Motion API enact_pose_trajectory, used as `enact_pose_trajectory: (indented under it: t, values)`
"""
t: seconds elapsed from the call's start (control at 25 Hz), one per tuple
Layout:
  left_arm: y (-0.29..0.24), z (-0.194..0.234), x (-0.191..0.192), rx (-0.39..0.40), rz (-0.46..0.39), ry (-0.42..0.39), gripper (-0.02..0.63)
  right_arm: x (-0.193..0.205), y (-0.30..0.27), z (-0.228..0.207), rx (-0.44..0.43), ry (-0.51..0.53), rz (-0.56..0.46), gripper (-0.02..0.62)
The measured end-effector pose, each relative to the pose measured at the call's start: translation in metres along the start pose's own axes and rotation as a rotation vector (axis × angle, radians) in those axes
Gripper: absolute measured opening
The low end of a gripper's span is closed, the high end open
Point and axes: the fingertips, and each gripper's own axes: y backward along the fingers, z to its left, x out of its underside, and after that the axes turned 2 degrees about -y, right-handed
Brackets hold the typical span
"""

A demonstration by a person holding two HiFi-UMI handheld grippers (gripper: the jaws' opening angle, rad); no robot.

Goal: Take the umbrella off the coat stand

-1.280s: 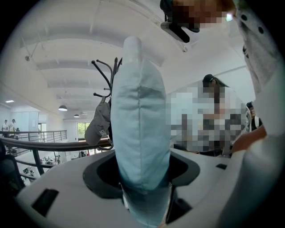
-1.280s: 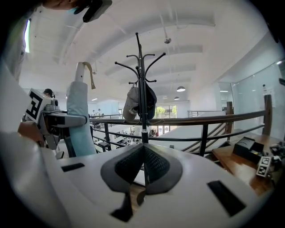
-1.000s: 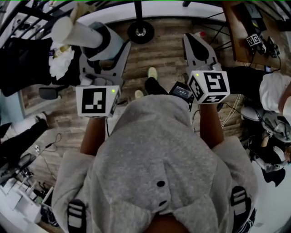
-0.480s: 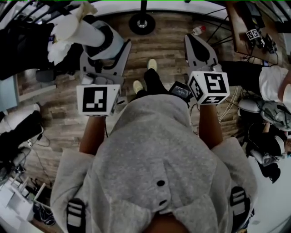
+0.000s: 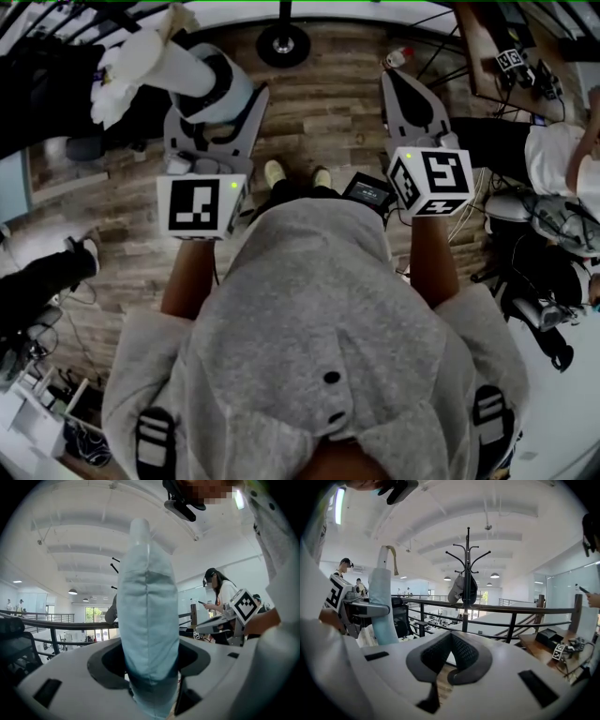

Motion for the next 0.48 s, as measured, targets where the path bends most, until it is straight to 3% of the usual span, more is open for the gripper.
enact_pose_trajectory:
  t: [0.48]
  values:
    - [0.012, -0.123, -0.004, 0.029, 0.006, -0.029, 0.279, 0.033, 0.108, -0.06, 0.008, -0.02, -0.031, 0.009]
